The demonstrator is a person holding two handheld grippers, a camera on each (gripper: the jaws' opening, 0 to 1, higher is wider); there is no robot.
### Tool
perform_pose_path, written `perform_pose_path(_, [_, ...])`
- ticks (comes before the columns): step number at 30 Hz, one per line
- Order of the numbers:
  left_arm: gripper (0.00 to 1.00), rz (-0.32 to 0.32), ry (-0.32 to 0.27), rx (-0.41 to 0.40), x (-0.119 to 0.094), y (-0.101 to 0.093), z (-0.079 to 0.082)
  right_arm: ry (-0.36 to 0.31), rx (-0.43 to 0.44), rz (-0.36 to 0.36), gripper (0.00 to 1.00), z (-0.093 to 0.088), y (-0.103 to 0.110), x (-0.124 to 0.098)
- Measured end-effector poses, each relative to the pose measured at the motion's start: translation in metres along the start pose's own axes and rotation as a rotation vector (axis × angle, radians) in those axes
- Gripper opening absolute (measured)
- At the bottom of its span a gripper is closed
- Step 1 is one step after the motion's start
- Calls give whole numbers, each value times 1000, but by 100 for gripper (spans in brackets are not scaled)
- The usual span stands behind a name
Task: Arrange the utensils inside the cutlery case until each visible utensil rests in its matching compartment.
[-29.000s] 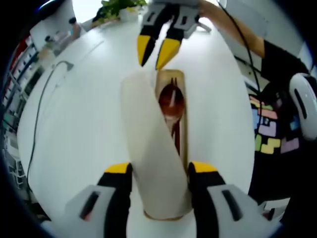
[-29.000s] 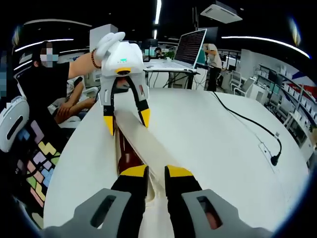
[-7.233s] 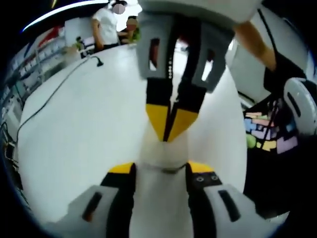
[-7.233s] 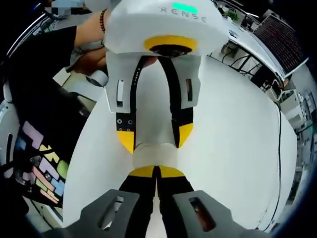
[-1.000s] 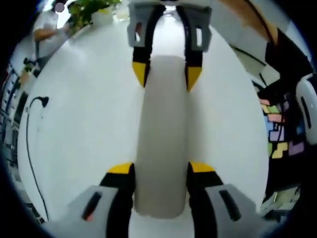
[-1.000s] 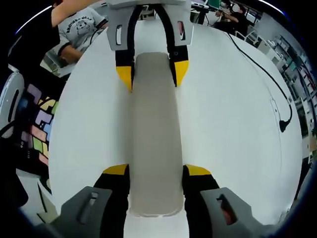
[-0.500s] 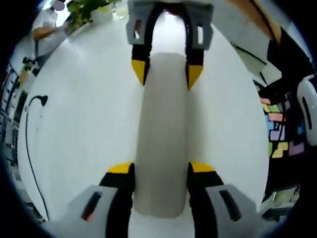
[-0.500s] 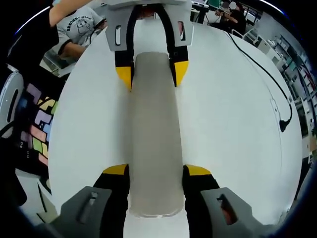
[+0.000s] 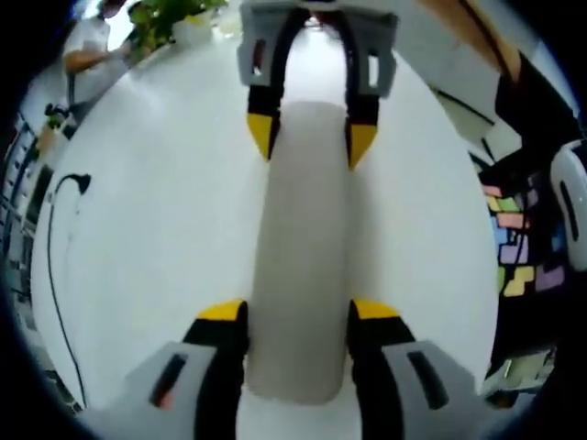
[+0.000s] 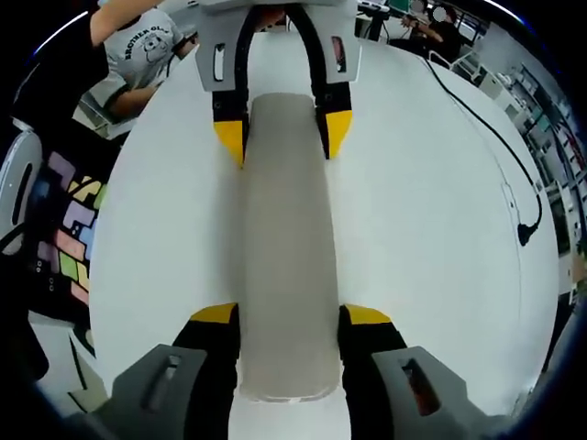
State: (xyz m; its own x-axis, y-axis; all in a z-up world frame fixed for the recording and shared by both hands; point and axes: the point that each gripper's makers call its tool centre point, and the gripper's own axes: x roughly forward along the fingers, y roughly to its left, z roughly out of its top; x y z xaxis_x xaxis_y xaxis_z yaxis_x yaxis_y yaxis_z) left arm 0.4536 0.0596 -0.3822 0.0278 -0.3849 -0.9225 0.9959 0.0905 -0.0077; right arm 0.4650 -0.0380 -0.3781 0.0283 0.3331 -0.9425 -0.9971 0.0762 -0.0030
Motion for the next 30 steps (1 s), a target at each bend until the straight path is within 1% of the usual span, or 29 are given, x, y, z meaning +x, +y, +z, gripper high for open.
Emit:
perform_pose_path(2, [47, 3, 4, -5, 1, -4, 0, -20, 6, -2, 44, 0, 2, 0])
perform_pose_path(3, [48, 4, 5, -5, 2, -5, 0, -41, 21, -3, 44, 0, 3, 1])
perform_pose_path(5, [52, -1, 2, -9, 2, -6, 0, -72, 33, 3, 47, 1, 1, 0])
perform_pose_path(6, [57, -7, -2, -6, 2, -7, 1, -90, 38, 5, 55, 2, 1, 0])
perform_pose_path(7, [67, -14, 1, -2, 3, -9, 1, -98, 29, -5, 61, 2, 2, 1])
perform_pose_path(8, [75, -16, 7, -3, 4, -12, 0, -105, 4, -17, 64, 1, 2, 2])
perform_pose_path(9, [80, -8, 21, -11, 6, -15, -4, -130, 1, -33, 66, 1, -1, 0])
perform_pose_path(10, [84, 8, 24, -5, 6, -13, -6, -161, 30, -45, 68, 4, -5, -1])
perform_pose_path(11, [89, 32, -9, 11, 4, -5, -3, -220, 45, -26, 73, 10, -2, -4])
perform_pose_path(12, [95, 35, -38, 10, 3, -4, 0, -249, 49, -19, 77, 12, -2, -8])
perform_pose_path(13, [100, 29, -61, 1, -2, 0, 0, -276, 51, -34, 82, 13, -2, -12])
perform_pose_path(15, [100, 46, -74, -20, -5, 1, -2, -257, 67, -57, 92, 7, -7, -12])
perform_pose_path(16, [100, 48, -82, -20, -6, -1, -2, -260, 57, -82, 96, 4, -8, -11])
perform_pose_path(17, [100, 53, -96, -21, -7, -3, -3, -290, 68, -115, 99, 8, -7, -10])
perform_pose_path(18, [100, 62, -111, -21, -6, -8, -3, -323, 98, -120, 99, 10, -6, -12])
perform_pose_path(19, [100, 70, -124, -24, -6, -10, -3, -334, 104, -114, 99, 11, -5, -12])
perform_pose_path(21, [100, 82, -155, -22, -7, -19, -4, -396, 124, -148, 99, 14, -9, -18])
perform_pose_path(23, [100, 93, -209, -38, -10, -20, 1, -430, 132, -176, 99, 16, -11, -24])
perform_pose_path(24, [100, 96, -251, -47, -14, -22, 4, -467, 168, -196, 99, 19, -11, -29])
perform_pose_path(25, [100, 115, -273, -60, -18, -22, 4, -498, 177, -220, 99, 20, -12, -33])
perform_pose_path(26, [100, 133, -277, -61, -20, -22, 2, -510, 181, -243, 99, 21, -12, -36])
perform_pose_path(27, [100, 153, -283, -46, -22, -19, 2, -536, 201, -264, 99, 22, -12, -40])
perform_pose_path(28, [100, 163, -292, -47, -23, -18, 2, -564, 271, -279, 99, 20, -13, -43])
perform_pose_path(29, [99, 163, -296, -63, -25, -19, 0, -579, 296, -285, 99, 20, -11, -44])
perform_pose_path(30, [98, 177, -292, -142, -28, -14, -3, -606, 305, -320, 99, 20, -12, -48])
